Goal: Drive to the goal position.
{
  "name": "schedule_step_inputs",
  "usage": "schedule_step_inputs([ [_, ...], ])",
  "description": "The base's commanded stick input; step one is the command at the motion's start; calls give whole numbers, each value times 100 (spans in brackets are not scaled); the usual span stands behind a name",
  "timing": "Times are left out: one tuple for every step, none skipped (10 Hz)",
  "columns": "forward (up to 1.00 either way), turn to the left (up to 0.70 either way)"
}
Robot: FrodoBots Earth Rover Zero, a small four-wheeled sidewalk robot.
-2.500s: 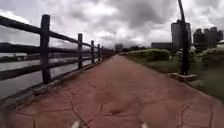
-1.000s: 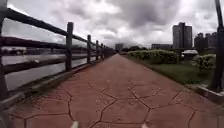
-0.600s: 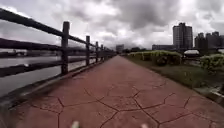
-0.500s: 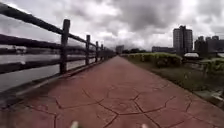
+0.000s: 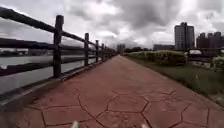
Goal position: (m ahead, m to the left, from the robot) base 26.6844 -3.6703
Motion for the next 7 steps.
schedule_step_inputs([
  [70, 0],
  [70, 0],
  [70, 0],
  [70, 0],
  [70, 0],
  [70, 0],
  [70, 0],
])
